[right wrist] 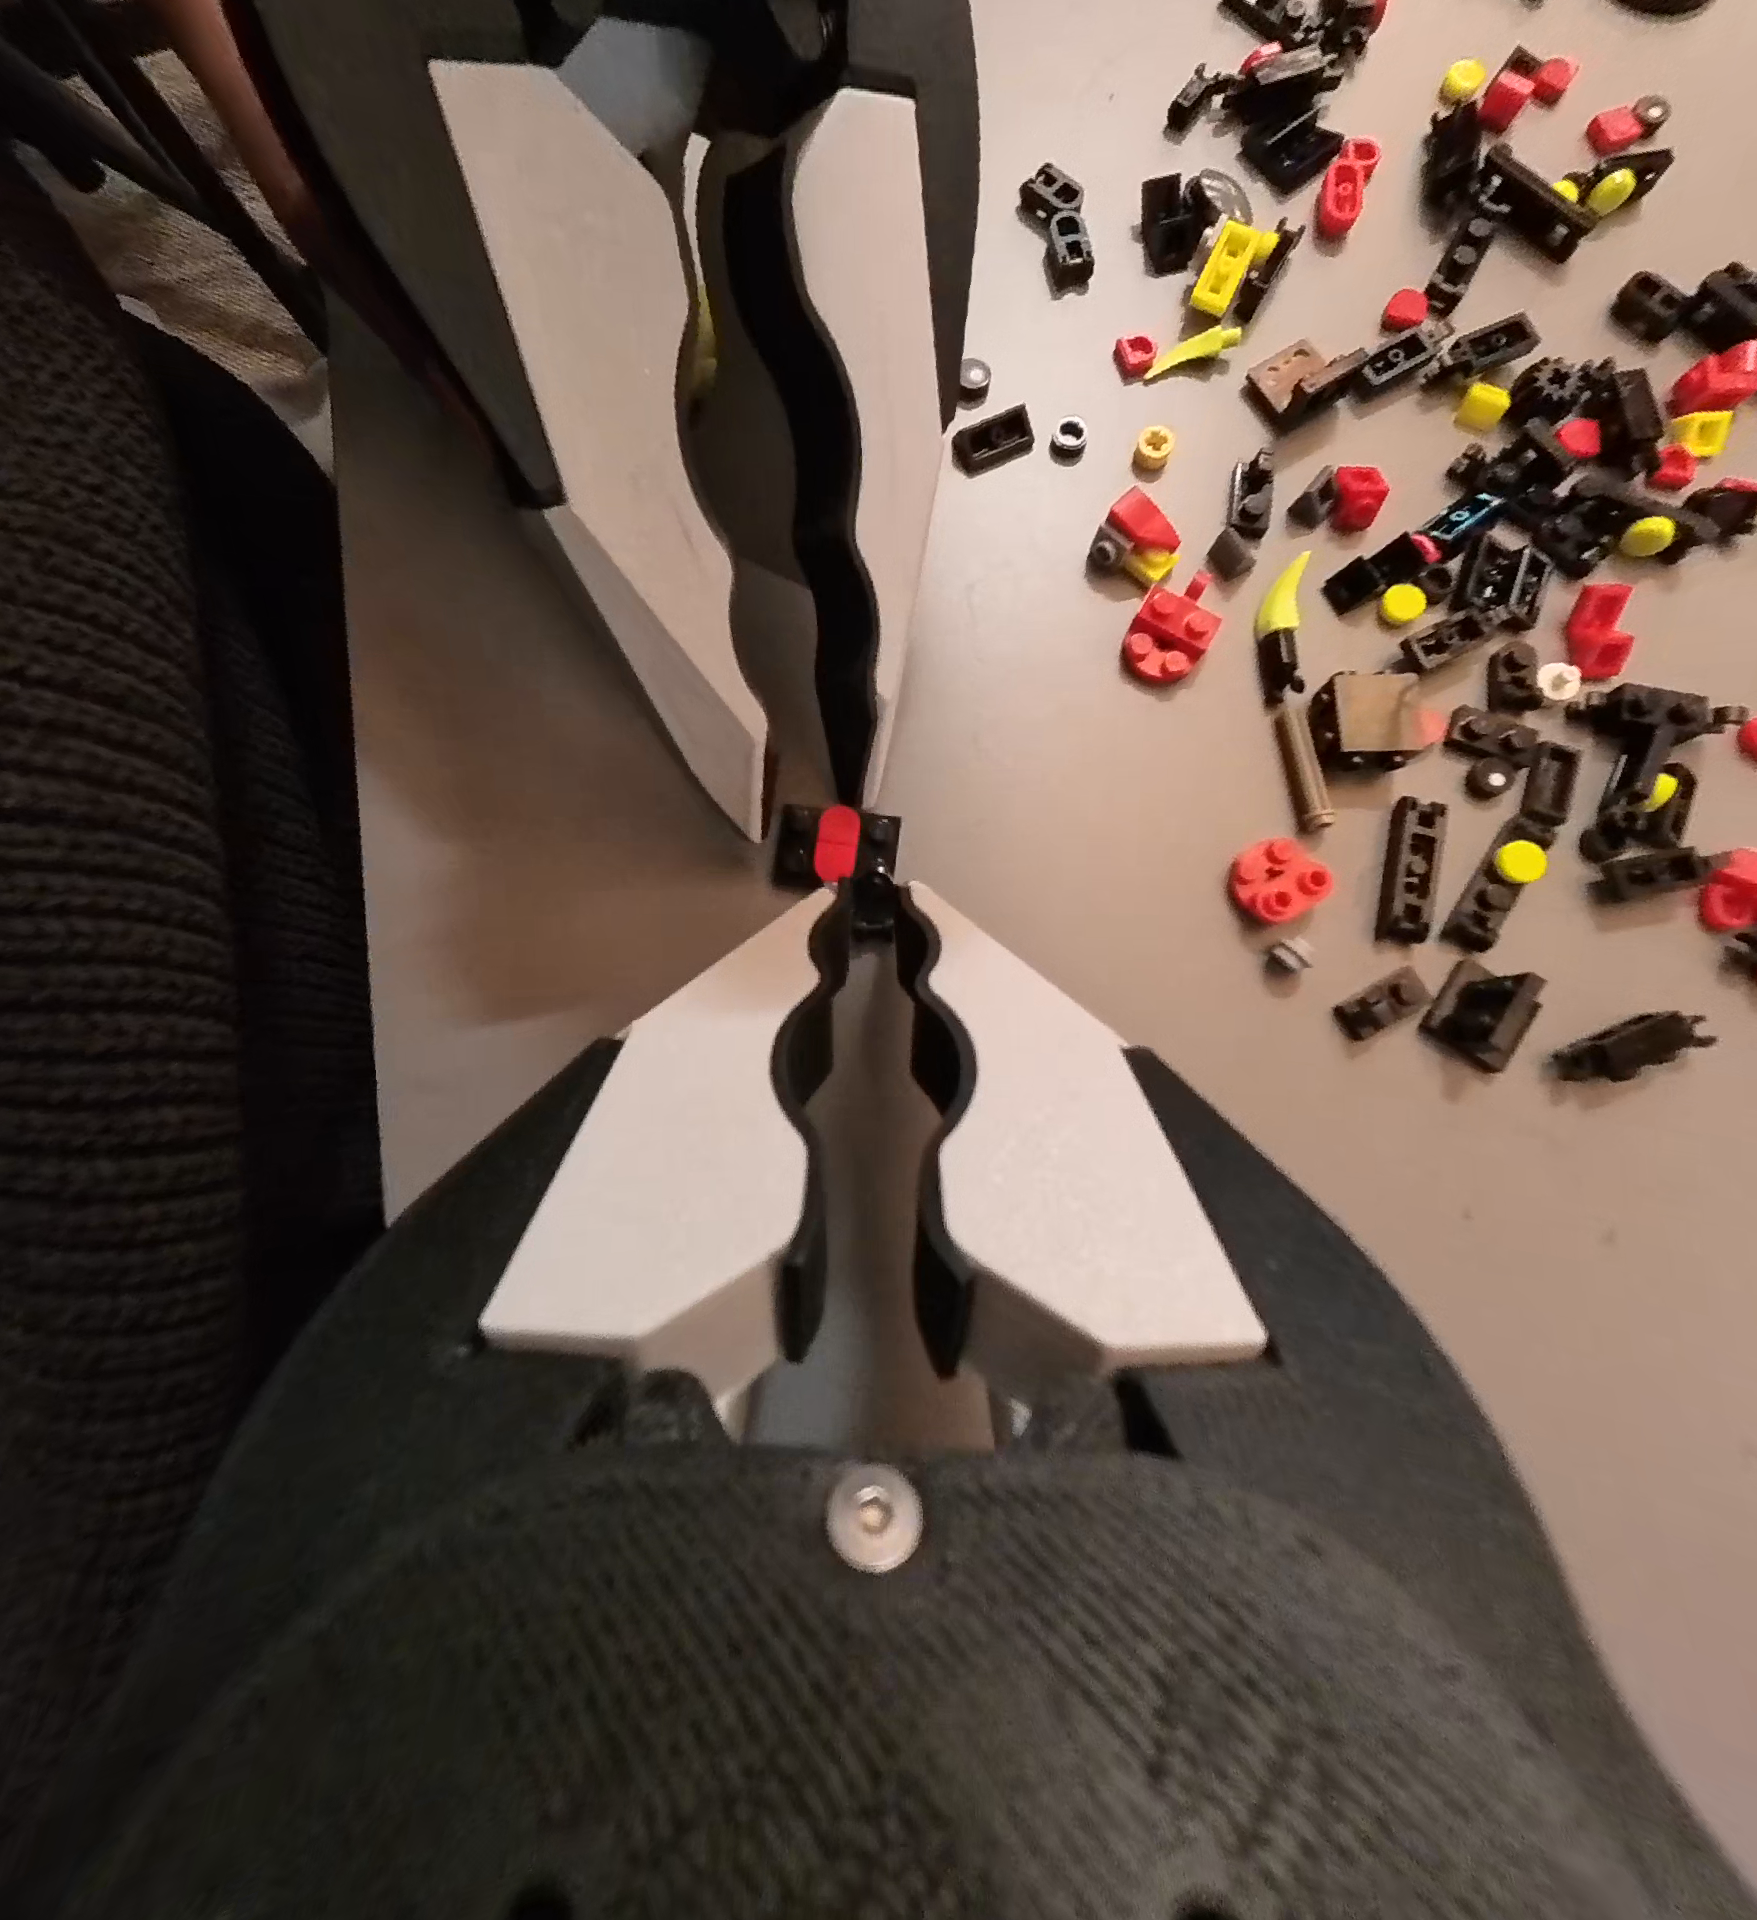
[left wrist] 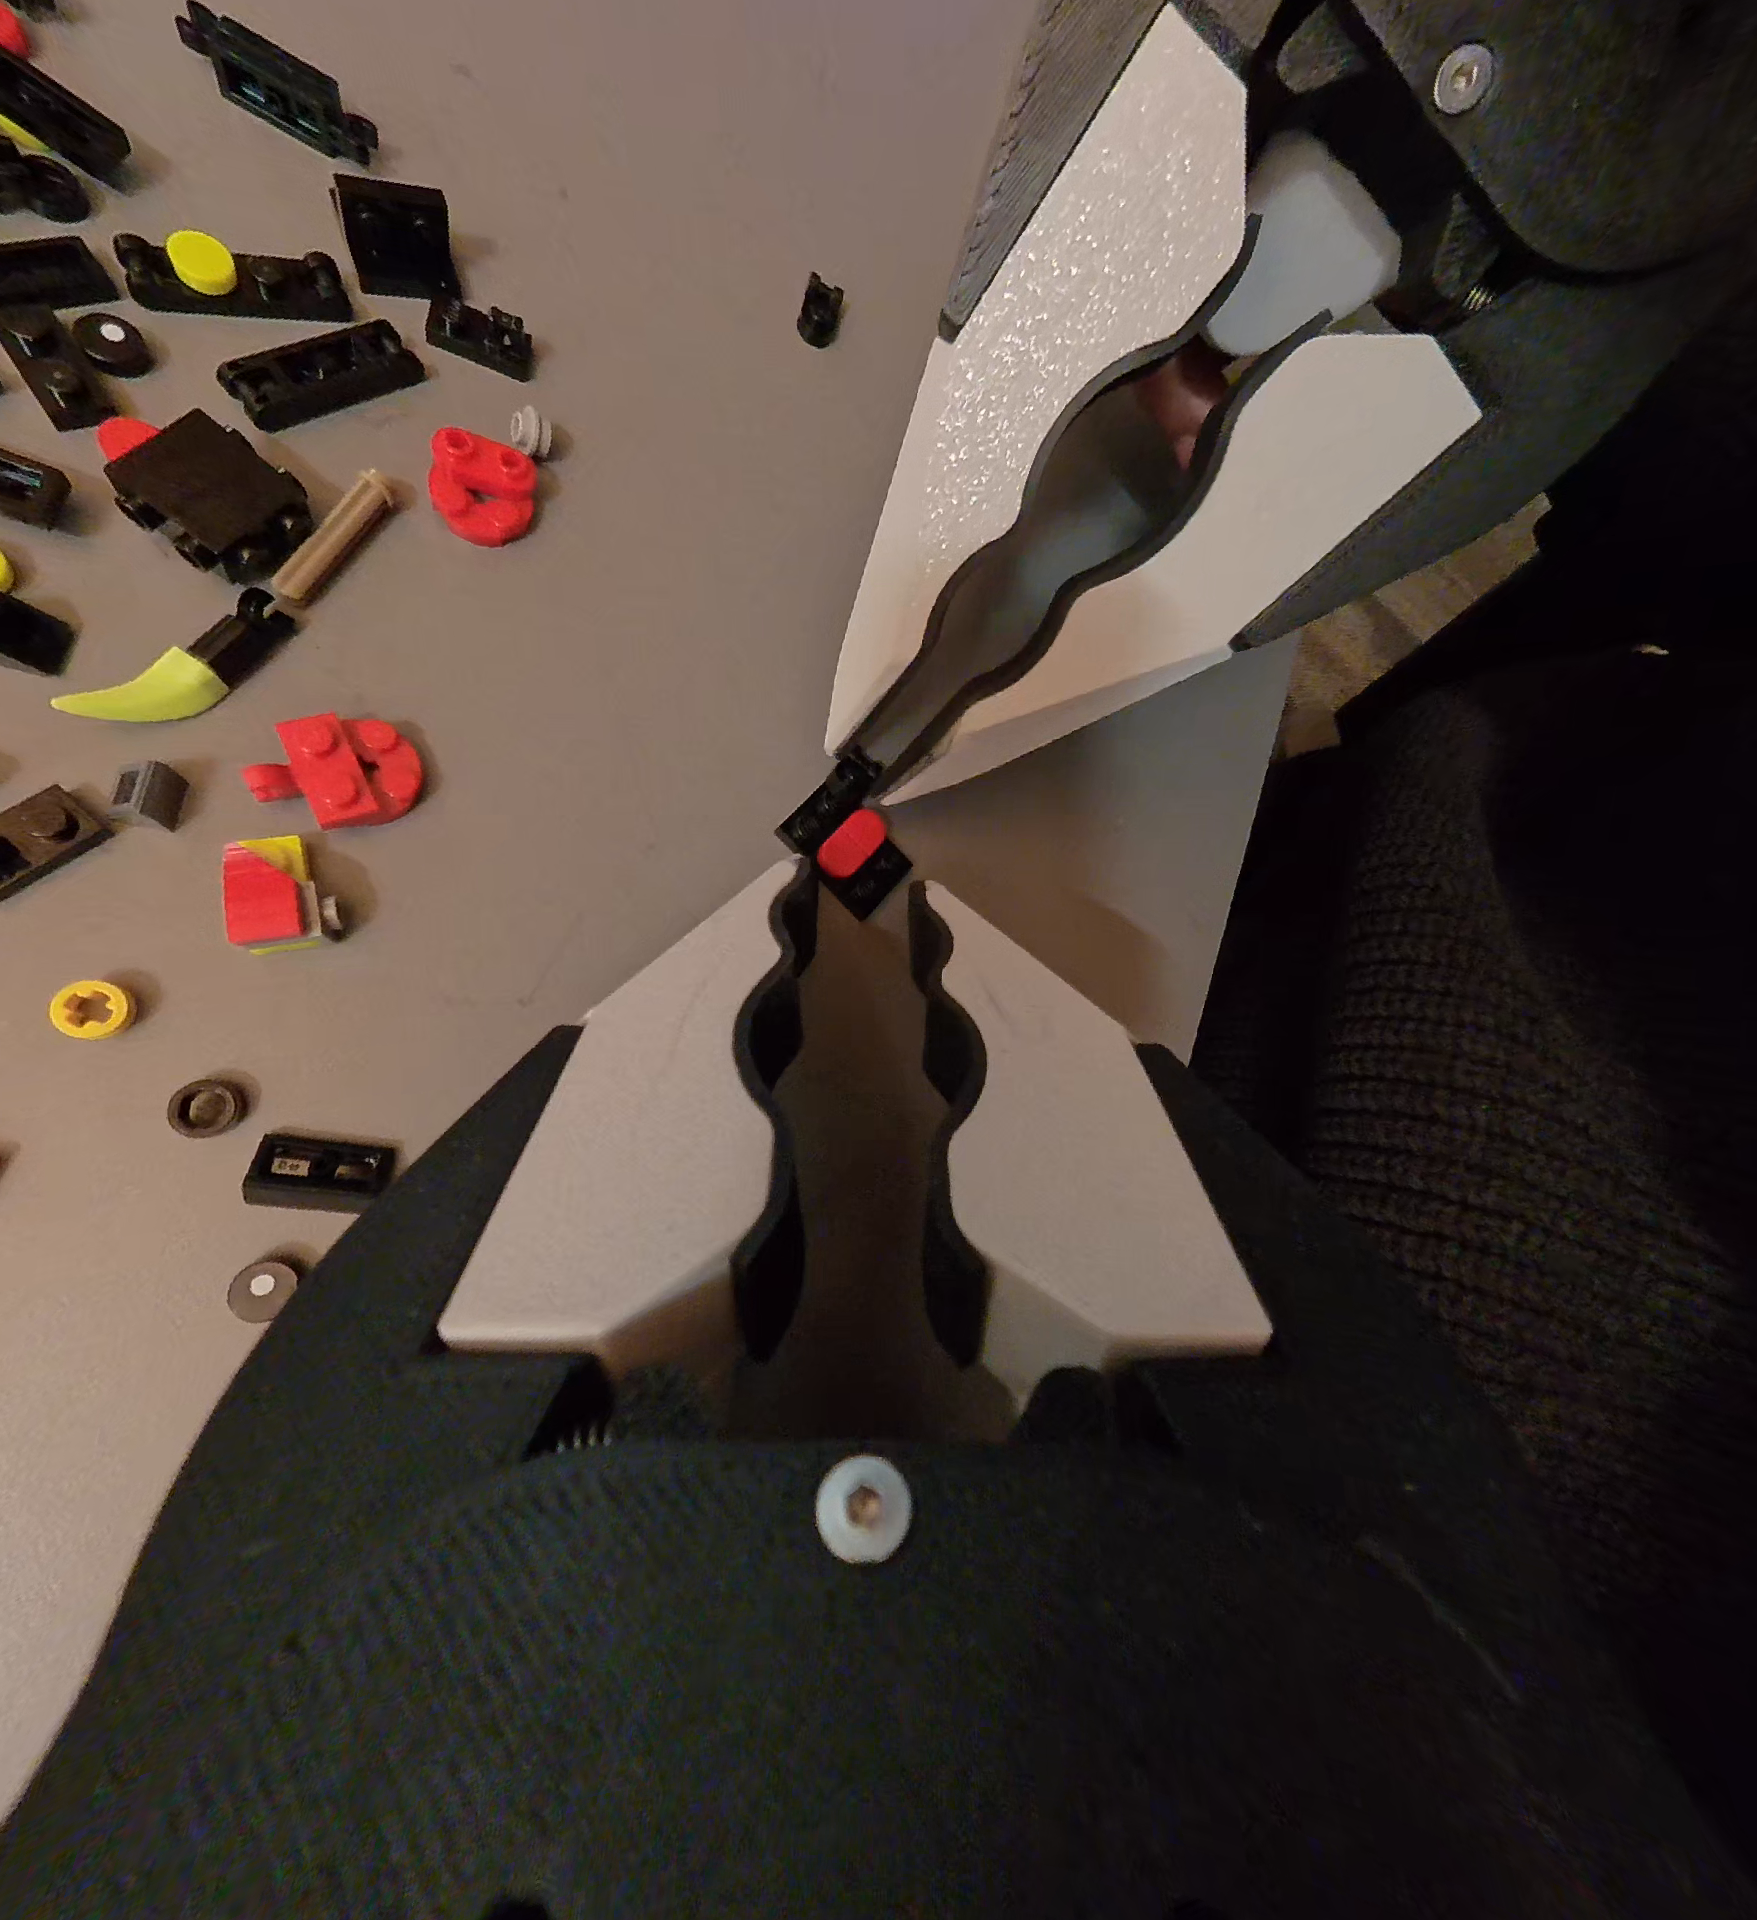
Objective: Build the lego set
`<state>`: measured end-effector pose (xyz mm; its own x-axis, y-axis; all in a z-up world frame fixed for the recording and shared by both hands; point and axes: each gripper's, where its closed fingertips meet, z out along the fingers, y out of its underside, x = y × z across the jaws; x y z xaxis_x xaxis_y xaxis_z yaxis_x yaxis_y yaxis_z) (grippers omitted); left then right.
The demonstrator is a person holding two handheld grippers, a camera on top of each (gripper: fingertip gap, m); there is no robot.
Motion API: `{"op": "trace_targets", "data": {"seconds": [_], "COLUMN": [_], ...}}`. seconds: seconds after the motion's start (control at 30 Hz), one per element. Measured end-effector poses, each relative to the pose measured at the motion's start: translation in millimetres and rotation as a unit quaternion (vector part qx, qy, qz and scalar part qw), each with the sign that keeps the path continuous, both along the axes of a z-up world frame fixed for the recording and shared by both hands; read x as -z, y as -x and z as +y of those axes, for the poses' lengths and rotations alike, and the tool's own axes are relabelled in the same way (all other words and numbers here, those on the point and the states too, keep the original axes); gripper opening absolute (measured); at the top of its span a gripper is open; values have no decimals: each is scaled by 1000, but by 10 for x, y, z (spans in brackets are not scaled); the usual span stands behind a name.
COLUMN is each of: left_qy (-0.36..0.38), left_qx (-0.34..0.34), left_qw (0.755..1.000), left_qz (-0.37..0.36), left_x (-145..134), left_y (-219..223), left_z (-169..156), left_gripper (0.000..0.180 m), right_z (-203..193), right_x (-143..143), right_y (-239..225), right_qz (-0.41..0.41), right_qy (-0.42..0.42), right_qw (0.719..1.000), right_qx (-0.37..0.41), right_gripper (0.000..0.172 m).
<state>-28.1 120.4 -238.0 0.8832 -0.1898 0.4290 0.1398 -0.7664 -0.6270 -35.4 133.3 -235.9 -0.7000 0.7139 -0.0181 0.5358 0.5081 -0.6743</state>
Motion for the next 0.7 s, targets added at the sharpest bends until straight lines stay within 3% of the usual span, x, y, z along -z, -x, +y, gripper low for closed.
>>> {"op": "trace_targets", "data": {"seconds": [0.7], "left_qy": [0], "left_qx": [-1], "left_qw": [1000], "left_qz": [-1], "left_x": [-2], "left_y": [-4], "left_z": [4], "left_gripper": [15], "right_z": [-20], "right_x": [-12], "right_y": [25], "right_qz": [-14], "right_qy": [14], "right_qw": [1000], "right_qx": [6], "right_gripper": [1]}}
